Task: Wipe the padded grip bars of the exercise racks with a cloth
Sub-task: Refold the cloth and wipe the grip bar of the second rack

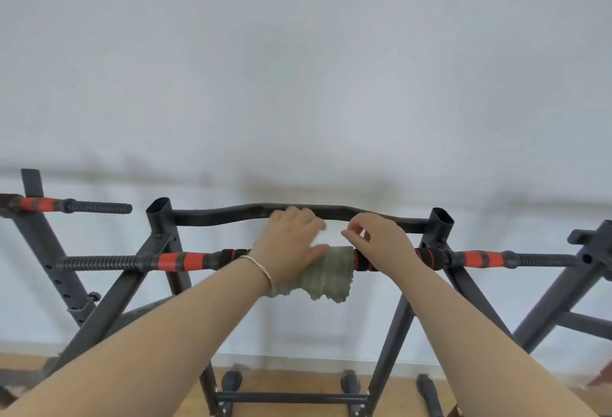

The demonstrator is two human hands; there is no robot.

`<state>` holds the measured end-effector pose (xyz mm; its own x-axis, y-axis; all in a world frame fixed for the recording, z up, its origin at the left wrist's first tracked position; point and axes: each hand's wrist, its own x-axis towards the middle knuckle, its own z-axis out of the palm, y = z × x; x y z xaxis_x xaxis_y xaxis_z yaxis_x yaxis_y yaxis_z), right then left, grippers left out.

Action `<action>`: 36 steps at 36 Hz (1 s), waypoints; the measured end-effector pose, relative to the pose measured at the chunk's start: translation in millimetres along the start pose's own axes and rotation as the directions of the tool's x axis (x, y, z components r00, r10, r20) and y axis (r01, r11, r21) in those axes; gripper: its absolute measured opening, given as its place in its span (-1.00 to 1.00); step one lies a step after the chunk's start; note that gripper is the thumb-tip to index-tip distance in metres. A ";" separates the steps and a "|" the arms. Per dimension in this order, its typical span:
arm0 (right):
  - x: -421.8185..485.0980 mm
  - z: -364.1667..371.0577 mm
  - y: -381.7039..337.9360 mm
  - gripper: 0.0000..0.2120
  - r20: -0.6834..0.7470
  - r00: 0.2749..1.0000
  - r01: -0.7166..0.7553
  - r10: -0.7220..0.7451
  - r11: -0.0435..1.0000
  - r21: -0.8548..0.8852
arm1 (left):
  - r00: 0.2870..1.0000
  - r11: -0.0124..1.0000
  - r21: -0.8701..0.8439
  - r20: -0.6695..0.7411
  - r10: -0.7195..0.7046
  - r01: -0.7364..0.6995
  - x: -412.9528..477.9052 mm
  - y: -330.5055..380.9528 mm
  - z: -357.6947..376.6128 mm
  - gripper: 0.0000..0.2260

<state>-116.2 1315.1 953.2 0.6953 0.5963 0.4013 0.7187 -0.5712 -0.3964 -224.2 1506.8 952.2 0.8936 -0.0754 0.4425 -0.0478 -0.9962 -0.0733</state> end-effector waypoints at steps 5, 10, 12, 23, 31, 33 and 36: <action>1.6 3.7 7.7 -0.65 0.195 0.978 0.008 0.077 0.916 -0.402 | 0.945 0.999 -0.022 0.322 0.052 -0.047 9.0 23.1 23.0 -0.52; 4.3 5.5 19.5 -0.70 0.287 0.957 0.188 -0.036 0.830 -0.525 | 0.905 1.000 0.024 0.425 -0.016 0.006 22.0 12.2 24.9 -0.44; 1.4 5.7 19.8 -0.89 0.310 0.944 0.278 -0.109 0.769 -0.576 | 0.883 0.999 0.031 0.467 -0.048 0.037 25.5 7.6 22.6 -0.43; -10.6 21.8 24.9 -0.73 0.029 0.981 0.170 -0.191 0.781 -0.601 | 0.575 0.918 -0.244 0.818 0.022 0.312 57.9 -9.2 7.9 -0.37; 43.3 0.6 26.9 -0.44 0.559 0.773 -0.119 0.300 0.934 -0.336 | 0.837 0.983 -0.157 0.547 0.008 0.094 38.9 -3.4 28.5 -0.50; 47.0 0.0 29.3 -0.40 0.619 0.726 -0.150 0.300 0.947 -0.283 | 0.861 0.992 -0.114 0.508 0.018 0.047 38.8 -3.9 29.7 -0.52; 41.1 4.7 32.3 -0.40 0.486 0.853 0.023 0.190 0.917 -0.398 | 0.863 0.996 -0.086 0.505 0.019 0.028 44.3 -6.8 30.5 -0.50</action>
<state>-64.5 1323.8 953.0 0.7262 0.6742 -0.1347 0.6776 -0.7350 -0.0255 -170.7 1511.6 945.0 0.9955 -0.0616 -0.0713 -0.0606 -0.9980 0.0160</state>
